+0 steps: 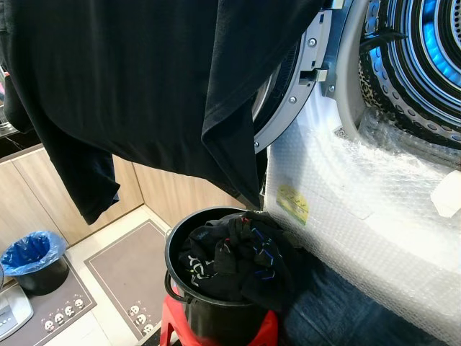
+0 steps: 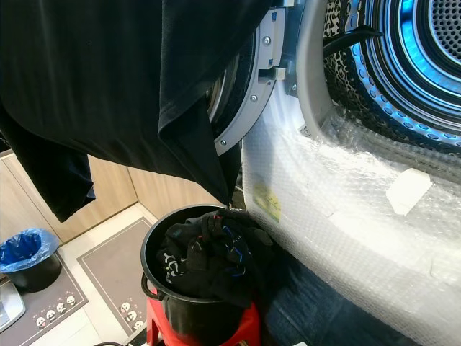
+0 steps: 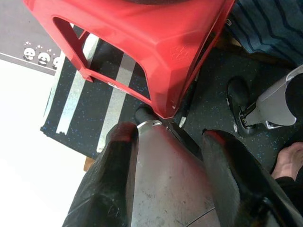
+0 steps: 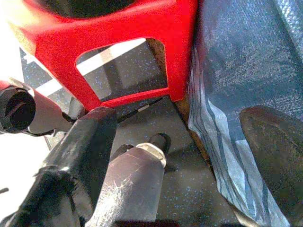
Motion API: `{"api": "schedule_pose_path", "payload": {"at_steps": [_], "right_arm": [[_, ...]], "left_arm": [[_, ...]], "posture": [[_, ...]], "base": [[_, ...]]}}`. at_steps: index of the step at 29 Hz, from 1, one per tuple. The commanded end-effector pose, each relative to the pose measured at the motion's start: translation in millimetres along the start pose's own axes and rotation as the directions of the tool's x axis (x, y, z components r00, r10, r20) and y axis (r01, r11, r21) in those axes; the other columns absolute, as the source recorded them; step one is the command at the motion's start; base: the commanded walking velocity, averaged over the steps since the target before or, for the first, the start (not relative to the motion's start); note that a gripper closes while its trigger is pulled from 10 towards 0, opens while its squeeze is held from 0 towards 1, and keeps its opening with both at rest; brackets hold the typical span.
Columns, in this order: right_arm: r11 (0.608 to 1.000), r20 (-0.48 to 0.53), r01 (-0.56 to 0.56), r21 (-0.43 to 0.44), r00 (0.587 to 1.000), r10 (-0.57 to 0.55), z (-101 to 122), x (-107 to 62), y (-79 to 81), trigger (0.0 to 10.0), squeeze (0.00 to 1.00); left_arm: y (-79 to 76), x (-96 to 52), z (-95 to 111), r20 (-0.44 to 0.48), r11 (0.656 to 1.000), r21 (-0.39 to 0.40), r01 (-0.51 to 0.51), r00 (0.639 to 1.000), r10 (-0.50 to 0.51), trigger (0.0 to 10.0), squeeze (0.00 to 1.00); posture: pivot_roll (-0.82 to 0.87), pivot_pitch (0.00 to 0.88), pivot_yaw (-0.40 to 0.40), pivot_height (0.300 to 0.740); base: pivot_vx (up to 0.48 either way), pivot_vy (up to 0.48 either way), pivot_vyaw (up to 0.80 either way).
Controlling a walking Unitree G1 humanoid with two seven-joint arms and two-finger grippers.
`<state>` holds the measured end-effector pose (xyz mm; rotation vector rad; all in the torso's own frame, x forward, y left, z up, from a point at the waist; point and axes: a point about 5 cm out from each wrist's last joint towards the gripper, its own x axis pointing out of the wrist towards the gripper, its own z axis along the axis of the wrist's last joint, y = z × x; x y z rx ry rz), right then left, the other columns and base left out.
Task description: Clothes washing
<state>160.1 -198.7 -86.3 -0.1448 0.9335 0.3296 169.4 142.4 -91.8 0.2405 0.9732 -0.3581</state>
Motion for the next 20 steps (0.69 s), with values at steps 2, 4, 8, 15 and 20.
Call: {"api": "schedule_pose_path", "payload": {"at_steps": [2,4,8,15,20], "right_arm": [[0.930,0.116,-0.361,-0.065,0.923,0.366,12,-8.2,10.5,10.0,0.00],[0.884,0.120,-0.454,-0.109,0.877,0.465,14,-11.8,13.9,10.0,0.00],[0.846,0.129,-0.515,-0.134,0.838,0.530,18,-14.7,15.1,10.0,0.00],[0.741,0.122,-0.643,-0.196,0.733,0.669,24,-25.8,16.3,10.0,0.00],[0.695,0.141,-0.692,-0.195,0.681,0.718,30,-33.1,14.2,10.0,0.00]], "left_arm": [[-2.2,-1.9,-12,-0.052,0.999,0.034,0.013,0.999,-0.011,10.0,0.00],[-2.4,-2.1,-13,-0.055,0.999,0.038,0.016,0.998,-0.014,10.0,0.00],[-3.3,-2.2,-14,-0.061,0.999,0.050,0.022,0.998,-0.018,10.0,0.00],[-5.5,-1.7,-13,-0.062,0.997,0.069,0.032,0.998,-0.028,10.0,0.00],[-5.3,-1.8,-14,-0.066,0.997,0.075,0.031,0.997,-0.027,10.0,0.00]], "posture": [[-0.12,0.000,0.046,0.740],[-0.12,0.000,0.049,0.740],[-0.13,0.000,0.053,0.740],[-0.14,0.000,0.058,0.740],[-0.14,0.000,0.059,0.740]], "base": [[0.000,0.000,0.00],[0.000,0.000,0.00],[0.000,0.000,0.00],[0.000,0.000,0.00],[0.000,0.000,0.00]]}}
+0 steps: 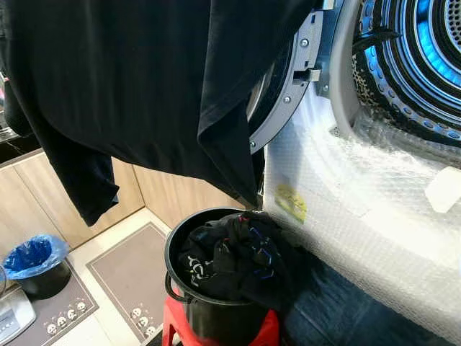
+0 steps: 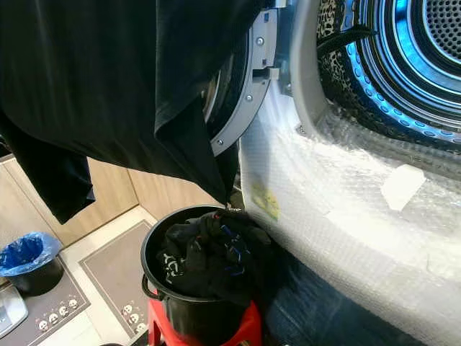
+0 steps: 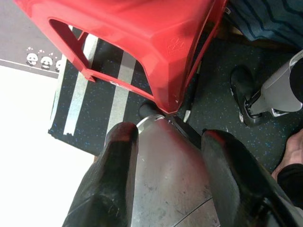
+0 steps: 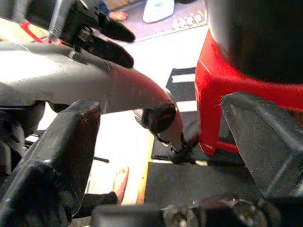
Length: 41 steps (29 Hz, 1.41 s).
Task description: Clothes washing
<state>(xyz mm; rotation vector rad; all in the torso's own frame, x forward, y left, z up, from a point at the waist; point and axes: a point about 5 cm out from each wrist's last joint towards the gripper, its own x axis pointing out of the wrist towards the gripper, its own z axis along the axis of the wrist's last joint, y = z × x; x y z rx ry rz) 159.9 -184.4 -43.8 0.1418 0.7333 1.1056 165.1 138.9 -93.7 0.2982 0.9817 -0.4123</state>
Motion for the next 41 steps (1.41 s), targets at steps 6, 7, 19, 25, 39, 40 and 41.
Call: {"api": "schedule_pose_path", "payload": {"at_steps": [6,7,19,25,39,40,41], "right_arm": [[0.999,0.160,0.030,0.032,0.986,-0.035,38,-35.1,-16.9,10.0,0.00],[0.999,0.182,0.029,0.032,0.983,-0.034,43,-39.8,-17.1,10.0,0.00],[1.000,0.431,0.024,0.016,0.902,-0.028,99,-81.2,-9.6,10.0,0.00],[1.000,0.519,-0.031,-0.002,0.854,0.027,119,-82.8,9.4,10.0,0.00],[0.999,0.697,0.042,-0.012,0.717,-0.022,175,-49.6,39.0,10.0,0.00],[0.994,0.698,0.111,0.008,0.711,-0.085,179,-44.1,37.2,10.0,0.00],[0.983,0.696,0.180,0.035,0.702,-0.153,182,-39.0,34.0,10.0,0.00]], "left_arm": [[1.9,-2.5,-13,-0.060,0.999,0.032,0.009,0.998,-0.007,10.0,0.00],[2.5,-2.6,-13,-0.061,0.999,0.033,0.008,0.998,-0.006,10.0,0.00],[2.7,-3.1,-16,-0.073,0.999,0.036,0.008,0.997,-0.006,10.0,0.00],[-0.1,-3.3,-18,-0.081,0.999,0.041,0.018,0.997,-0.015,10.0,0.00],[-0.4,-3.0,-17,-0.082,0.999,0.049,0.019,0.997,-0.015,10.0,0.00],[-0.4,-3.0,-17,-0.082,0.999,0.048,0.019,0.997,-0.015,10.0,0.00],[-0.3,-2.9,-17,-0.082,0.999,0.046,0.018,0.997,-0.014,10.0,0.00]], "posture": [[-0.15,0.000,0.067,0.740],[-0.15,0.000,0.068,0.740],[-0.16,0.000,0.068,0.740],[-0.16,0.000,0.069,0.740],[-0.16,0.000,0.071,0.740],[-0.15,0.000,0.068,0.740],[-0.15,0.000,0.068,0.740]], "base": [[0.000,0.000,0.00],[0.000,0.000,0.00],[0.000,0.000,0.00],[0.000,0.000,0.00],[0.000,0.000,0.00],[0.000,0.000,0.00],[0.000,0.000,0.00]]}}
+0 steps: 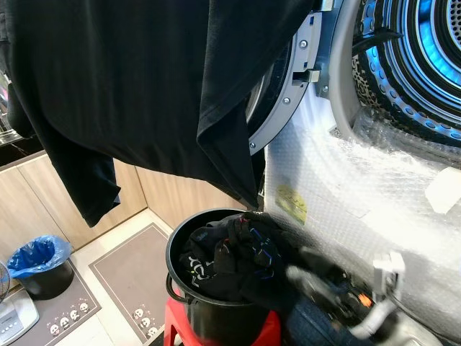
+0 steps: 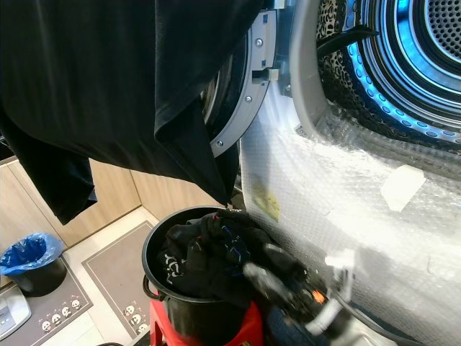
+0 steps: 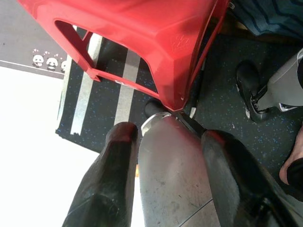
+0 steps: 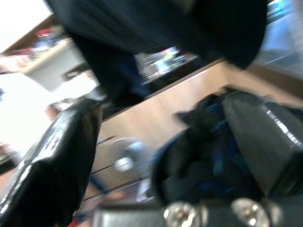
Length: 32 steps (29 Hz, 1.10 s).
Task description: Clothes washing
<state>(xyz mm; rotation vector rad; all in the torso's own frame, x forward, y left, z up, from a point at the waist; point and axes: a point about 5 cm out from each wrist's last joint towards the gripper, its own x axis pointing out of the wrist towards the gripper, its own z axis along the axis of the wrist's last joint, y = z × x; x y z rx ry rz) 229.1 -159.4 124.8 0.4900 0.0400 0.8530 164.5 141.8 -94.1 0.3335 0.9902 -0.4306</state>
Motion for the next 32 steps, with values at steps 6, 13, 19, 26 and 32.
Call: {"api": "schedule_pose_path", "payload": {"at_steps": [6,13,19,26,32], "right_arm": [[0.958,0.007,0.243,-0.152,0.970,-0.245,-8,19.5,-4.5,10.0,0.00],[0.912,0.037,0.333,-0.241,0.942,-0.334,-11,25.2,-4.4,10.0,0.00],[0.878,0.041,0.380,-0.290,0.922,-0.385,-14,27.8,-6.4,10.0,0.00],[0.806,-0.005,0.423,-0.414,0.885,-0.466,-27,34.1,-10.5,10.0,0.00],[0.798,-0.022,0.384,-0.464,0.896,-0.443,-33,40.8,-7.2,10.0,0.00]], "left_arm": [[-3.1,-2.3,-16,-0.069,1.000,0.006,0.010,0.998,-0.010,10.0,0.00],[-4.1,-2.5,-17,-0.074,1.000,0.016,0.013,0.997,-0.012,10.0,0.00],[-4.5,-2.5,-18,-0.076,1.000,0.020,0.014,0.997,-0.012,10.0,0.00],[-6.8,-2.3,-18,-0.077,1.000,0.021,0.017,0.997,-0.015,10.0,0.00],[-8.0,-2.2,-18,-0.075,1.000,0.005,0.016,0.997,-0.016,10.0,0.00]], "posture": [[-0.14,0.000,0.059,0.740],[-0.14,0.000,0.054,0.740],[-0.14,0.000,0.049,0.740],[-0.12,0.000,0.036,0.740],[-0.12,0.000,0.035,0.740]], "base": [[0.000,0.000,0.00],[0.000,0.000,0.00],[0.000,0.000,0.00],[0.000,0.000,0.00],[0.000,0.000,0.00]]}}
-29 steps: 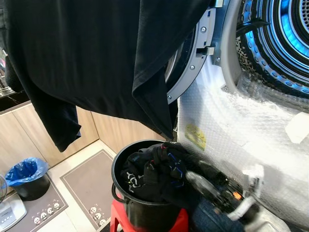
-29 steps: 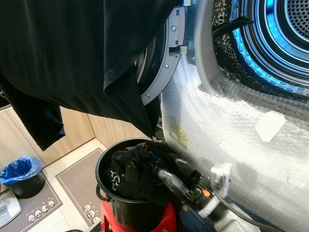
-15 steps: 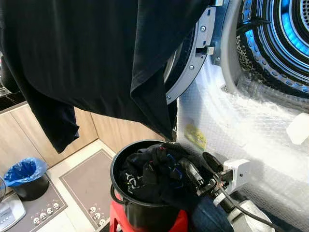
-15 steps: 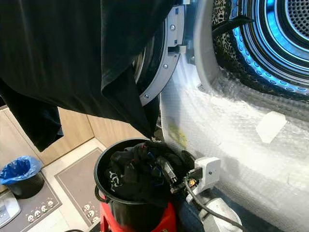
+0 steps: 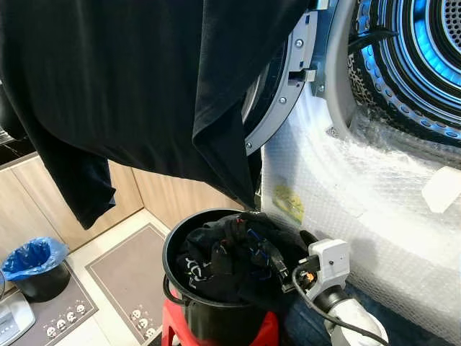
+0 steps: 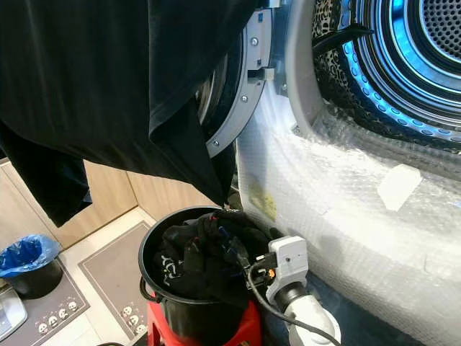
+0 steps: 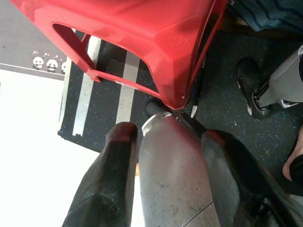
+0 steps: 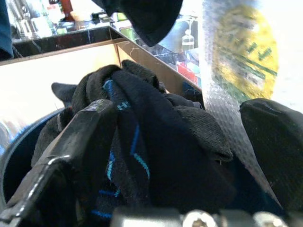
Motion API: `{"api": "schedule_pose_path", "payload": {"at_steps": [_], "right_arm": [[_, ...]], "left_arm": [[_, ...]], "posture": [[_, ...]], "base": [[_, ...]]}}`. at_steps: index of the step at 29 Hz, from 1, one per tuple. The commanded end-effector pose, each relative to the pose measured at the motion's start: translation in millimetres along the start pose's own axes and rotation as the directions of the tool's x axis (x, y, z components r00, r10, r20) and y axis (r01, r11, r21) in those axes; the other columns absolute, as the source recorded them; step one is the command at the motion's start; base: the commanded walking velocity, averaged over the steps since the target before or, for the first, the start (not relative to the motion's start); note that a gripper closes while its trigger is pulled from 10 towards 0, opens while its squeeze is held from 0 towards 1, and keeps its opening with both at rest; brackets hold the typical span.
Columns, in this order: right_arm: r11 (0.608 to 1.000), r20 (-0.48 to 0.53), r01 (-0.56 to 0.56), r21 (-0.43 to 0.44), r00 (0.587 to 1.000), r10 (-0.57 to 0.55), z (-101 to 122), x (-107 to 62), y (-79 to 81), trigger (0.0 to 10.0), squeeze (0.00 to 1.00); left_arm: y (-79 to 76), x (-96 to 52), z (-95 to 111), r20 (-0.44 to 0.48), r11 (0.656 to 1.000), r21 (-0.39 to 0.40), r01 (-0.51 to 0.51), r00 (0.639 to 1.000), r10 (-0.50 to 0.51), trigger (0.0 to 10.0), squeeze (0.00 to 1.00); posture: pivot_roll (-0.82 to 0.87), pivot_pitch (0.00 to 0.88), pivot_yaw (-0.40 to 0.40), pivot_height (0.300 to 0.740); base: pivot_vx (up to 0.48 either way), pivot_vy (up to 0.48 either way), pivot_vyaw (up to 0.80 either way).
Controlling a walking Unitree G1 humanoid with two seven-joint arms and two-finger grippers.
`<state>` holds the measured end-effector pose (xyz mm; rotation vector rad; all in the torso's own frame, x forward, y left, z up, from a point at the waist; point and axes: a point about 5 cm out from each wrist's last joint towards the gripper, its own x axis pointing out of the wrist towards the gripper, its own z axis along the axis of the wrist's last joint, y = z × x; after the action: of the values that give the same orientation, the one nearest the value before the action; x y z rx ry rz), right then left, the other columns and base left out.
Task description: Clothes washing
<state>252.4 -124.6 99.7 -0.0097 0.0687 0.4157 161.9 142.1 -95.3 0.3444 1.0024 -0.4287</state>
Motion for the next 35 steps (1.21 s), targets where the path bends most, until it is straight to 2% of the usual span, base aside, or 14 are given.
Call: {"api": "schedule_pose_path", "payload": {"at_steps": [1,5,14,16,19,20,23,27,28,29,30,31,34,35], "right_arm": [[1.000,0.005,-0.025,-0.016,1.000,0.026,0,4.0,4.1,10.0,0.00],[0.997,0.026,-0.048,-0.053,0.998,0.049,4,10.2,9.0,10.0,0.00],[0.997,0.033,-0.043,-0.065,0.998,0.045,4,11.9,10.2,10.0,0.00],[0.993,0.001,-0.041,-0.111,0.999,0.042,3,23.8,21.0,10.0,0.00],[0.986,-0.055,-0.034,-0.166,0.998,0.025,-4,26.2,20.8,10.0,0.00],[0.975,-0.093,-0.029,-0.220,0.996,0.009,-8,26.9,19.0,10.0,0.00],[0.970,-0.120,-0.030,-0.241,0.993,0.000,-13,27.0,17.8,10.0,0.00],[0.973,-0.143,-0.003,-0.229,0.989,-0.031,-17,27.3,15.5,10.0,0.00],[0.975,-0.145,0.016,-0.224,0.988,-0.049,-17,27.8,14.1,8.1,0.00],[0.975,-0.146,0.030,-0.221,0.987,-0.063,-17,28.2,13.0,8.1,0.00],[0.975,-0.146,0.042,-0.220,0.986,-0.076,-18,29.1,12.1,5.1,0.00],[0.975,-0.135,0.059,-0.216,0.987,-0.089,-16,30.5,9.9,1.4,0.00],[0.975,-0.127,0.058,-0.214,0.988,-0.087,-15,31.6,9.2,1.4,0.00],[0.976,-0.129,0.061,-0.210,0.988,-0.090,-15,31.3,8.5,0.0,0.00]], "left_arm": [[-7.0,-1.8,-15,-0.061,1.000,-0.003,0.020,0.998,-0.020,10.0,0.00],[-6.8,-1.9,-16,-0.063,1.000,-0.008,0.017,0.998,-0.017,10.0,0.00],[-6.8,-1.9,-16,-0.064,1.000,-0.009,0.016,0.998,-0.017,10.0,0.00],[-7.1,-2.4,-19,-0.071,1.000,-0.017,0.013,0.997,-0.015,10.0,0.00],[-6.6,-2.6,-19,-0.073,1.000,-0.024,0.010,0.997,-0.012,10.0,0.00],[-6.4,-2.6,-19,-0.073,1.000,-0.027,0.009,0.997,-0.011,10.0,0.00],[-6.6,-2.5,-19,-0.072,0.999,-0.030,0.010,0.997,-0.012,10.0,0.00],[-6.5,-2.3,-18,-0.071,0.999,-0.032,0.010,0.997,-0.012,10.0,0.00],[-6.5,-2.2,-18,-0.070,0.999,-0.031,0.010,0.997,-0.012,10.0,0.00],[-6.4,-2.2,-18,-0.070,0.999,-0.031,0.009,0.997,-0.011,10.0,0.00],[-6.4,-2.2,-17,-0.069,0.999,-0.032,0.009,0.998,-0.011,10.0,0.00],[-6.2,-2.0,-17,-0.067,0.999,-0.032,0.010,0.998,-0.012,10.0,0.00],[-6.1,-1.9,-16,-0.066,0.999,-0.031,0.010,0.998,-0.012,10.0,0.00],[-6.0,-2.0,-16,-0.066,0.999,-0.032,0.010,0.998,-0.012,10.0,0.00]], "posture": [[-0.12,0.000,0.035,0.740],[-0.12,0.000,0.035,0.740],[-0.12,0.000,0.035,0.740],[-0.11,0.000,0.031,0.740],[-0.11,0.000,0.031,0.740],[-0.11,0.000,0.031,0.740],[-0.11,0.000,0.030,0.740],[-0.12,0.000,0.030,0.740],[-0.12,0.000,0.031,0.740],[-0.12,0.000,0.031,0.740],[-0.12,0.000,0.032,0.740],[-0.12,0.000,0.033,0.740],[-0.12,0.000,0.033,0.740],[-0.12,0.000,0.033,0.740]], "base": [[0.000,0.000,0.00],[0.000,0.000,0.00],[0.000,0.000,0.00],[0.000,0.000,0.00],[0.000,0.000,0.00],[0.000,0.000,0.00],[0.000,0.000,0.00],[0.000,0.000,0.00],[0.000,0.000,0.00],[0.000,0.000,0.00],[0.000,0.000,0.00],[0.000,0.000,0.00],[0.000,0.000,0.00],[0.000,0.000,0.00]]}}
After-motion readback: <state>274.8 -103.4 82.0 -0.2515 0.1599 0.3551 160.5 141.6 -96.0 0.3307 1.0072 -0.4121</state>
